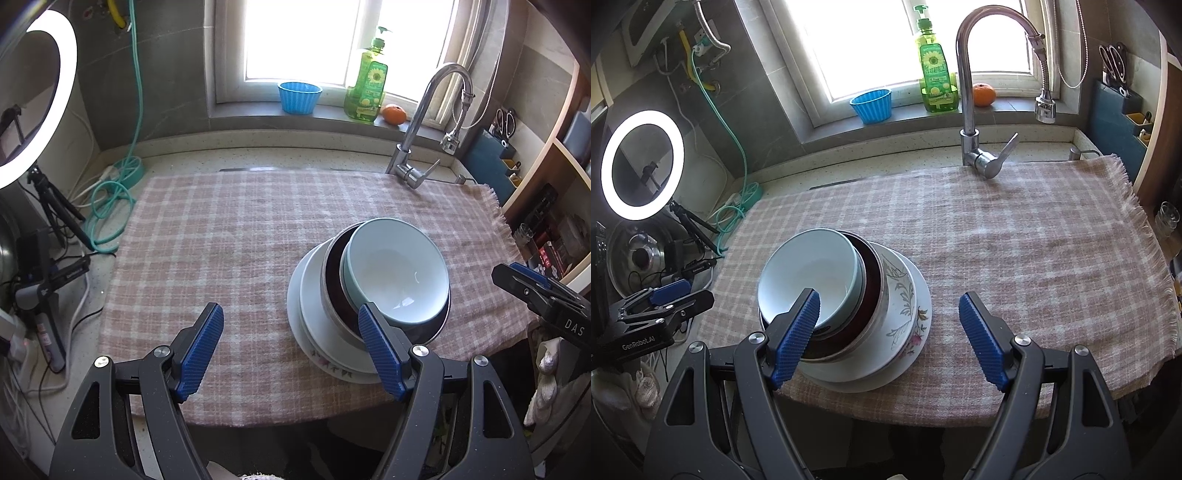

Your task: Organize plates and bowls

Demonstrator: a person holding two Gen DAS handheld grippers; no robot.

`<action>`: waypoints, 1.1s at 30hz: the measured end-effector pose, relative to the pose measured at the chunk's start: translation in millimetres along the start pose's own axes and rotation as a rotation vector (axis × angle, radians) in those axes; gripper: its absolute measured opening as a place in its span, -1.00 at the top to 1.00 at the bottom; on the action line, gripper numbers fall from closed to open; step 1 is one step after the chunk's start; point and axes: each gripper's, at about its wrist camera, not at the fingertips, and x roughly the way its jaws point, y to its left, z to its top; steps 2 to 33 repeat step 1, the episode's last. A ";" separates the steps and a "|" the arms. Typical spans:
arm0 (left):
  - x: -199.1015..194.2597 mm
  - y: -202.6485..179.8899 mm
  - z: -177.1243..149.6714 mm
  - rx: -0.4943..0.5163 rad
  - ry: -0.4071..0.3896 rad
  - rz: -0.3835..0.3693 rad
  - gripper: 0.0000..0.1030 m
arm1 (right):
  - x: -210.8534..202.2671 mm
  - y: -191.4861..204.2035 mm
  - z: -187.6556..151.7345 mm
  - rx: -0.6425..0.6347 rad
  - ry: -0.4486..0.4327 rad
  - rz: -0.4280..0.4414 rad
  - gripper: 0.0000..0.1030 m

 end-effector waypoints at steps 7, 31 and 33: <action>0.9 0.3 0.7 -0.002 0.000 0.001 -0.47 | 0.8 -1.0 0.7 0.002 0.001 0.000 -0.56; 0.9 0.3 0.7 -0.002 0.000 0.001 -0.47 | 0.8 -1.0 0.7 0.002 0.001 0.000 -0.56; 0.9 0.3 0.7 -0.002 0.000 0.001 -0.47 | 0.8 -1.0 0.7 0.002 0.001 0.000 -0.56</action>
